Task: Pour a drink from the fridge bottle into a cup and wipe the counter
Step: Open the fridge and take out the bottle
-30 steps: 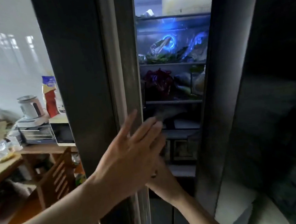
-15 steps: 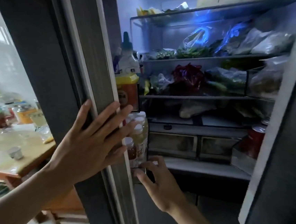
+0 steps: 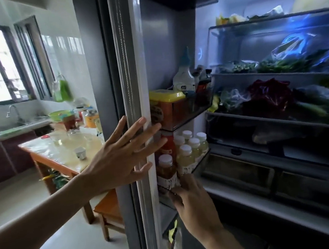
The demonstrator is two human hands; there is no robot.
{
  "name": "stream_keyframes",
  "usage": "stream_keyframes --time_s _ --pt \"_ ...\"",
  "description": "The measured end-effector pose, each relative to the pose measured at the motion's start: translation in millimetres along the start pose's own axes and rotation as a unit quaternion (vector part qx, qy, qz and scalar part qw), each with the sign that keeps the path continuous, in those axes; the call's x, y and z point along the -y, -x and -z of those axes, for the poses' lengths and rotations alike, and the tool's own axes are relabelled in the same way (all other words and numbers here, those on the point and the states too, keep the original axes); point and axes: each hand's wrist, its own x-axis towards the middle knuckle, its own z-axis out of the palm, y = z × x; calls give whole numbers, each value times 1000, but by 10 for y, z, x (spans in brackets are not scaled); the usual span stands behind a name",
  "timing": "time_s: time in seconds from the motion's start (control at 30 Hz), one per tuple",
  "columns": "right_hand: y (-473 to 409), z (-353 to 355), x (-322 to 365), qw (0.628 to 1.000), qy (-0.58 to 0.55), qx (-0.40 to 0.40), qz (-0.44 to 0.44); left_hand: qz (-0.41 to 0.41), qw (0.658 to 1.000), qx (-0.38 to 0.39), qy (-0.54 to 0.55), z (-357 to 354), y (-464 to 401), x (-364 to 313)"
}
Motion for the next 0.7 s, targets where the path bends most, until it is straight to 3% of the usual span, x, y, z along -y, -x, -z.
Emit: stream_keyframes --time_s 0.2,0.37,0.53,0.7 --pt "-218 -34 124 999 7 45 -8 9 999 41 -5 4 102 157" --pt "-527 51 220 1000 4 -31 -4 9 999 30 29 -35 129 167" --pt "-831 30 254 993 98 68 15 22 998 11 54 -104 122 115" --pt "-976 -16 223 995 77 67 -13 25 998 17 58 -134 110 95"
